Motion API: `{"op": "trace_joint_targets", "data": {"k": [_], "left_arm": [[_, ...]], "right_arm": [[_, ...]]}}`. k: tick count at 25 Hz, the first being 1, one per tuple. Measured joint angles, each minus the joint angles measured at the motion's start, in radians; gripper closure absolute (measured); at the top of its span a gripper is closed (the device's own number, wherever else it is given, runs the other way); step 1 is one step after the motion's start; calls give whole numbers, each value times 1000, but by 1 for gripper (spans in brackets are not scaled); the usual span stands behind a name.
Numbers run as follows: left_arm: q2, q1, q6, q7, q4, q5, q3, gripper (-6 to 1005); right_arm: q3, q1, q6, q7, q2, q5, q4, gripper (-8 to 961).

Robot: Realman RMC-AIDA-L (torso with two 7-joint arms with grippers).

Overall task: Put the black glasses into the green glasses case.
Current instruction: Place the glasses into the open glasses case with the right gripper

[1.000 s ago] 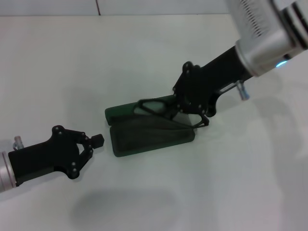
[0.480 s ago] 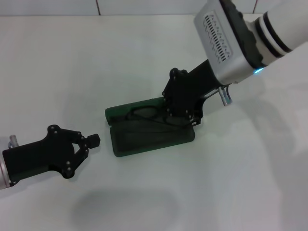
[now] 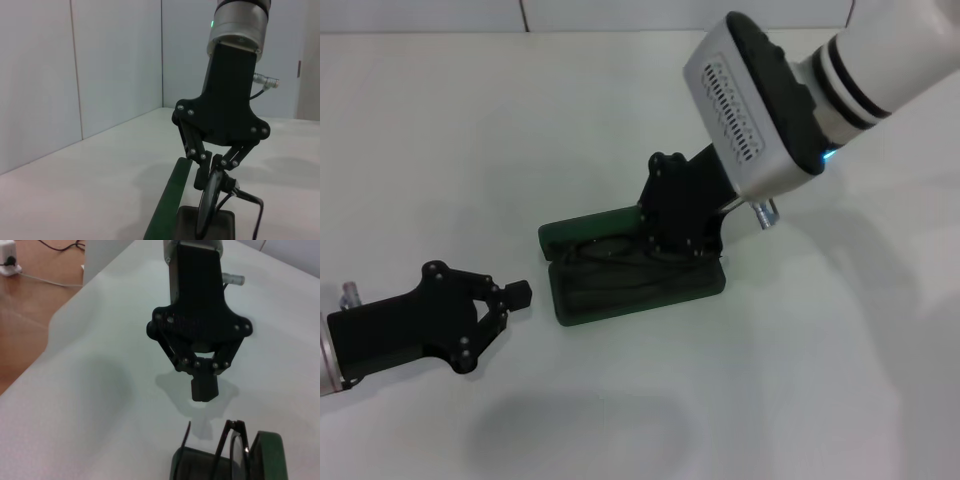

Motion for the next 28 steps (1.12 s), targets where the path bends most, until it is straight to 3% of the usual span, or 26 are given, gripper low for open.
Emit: {"op": "trace_joint_targets", "data": {"k": [28], "left_arm": [[-2, 10, 21, 6, 0, 25, 0, 961]], "right_arm": [[-84, -12, 89, 35, 0, 49, 0, 833]]}}
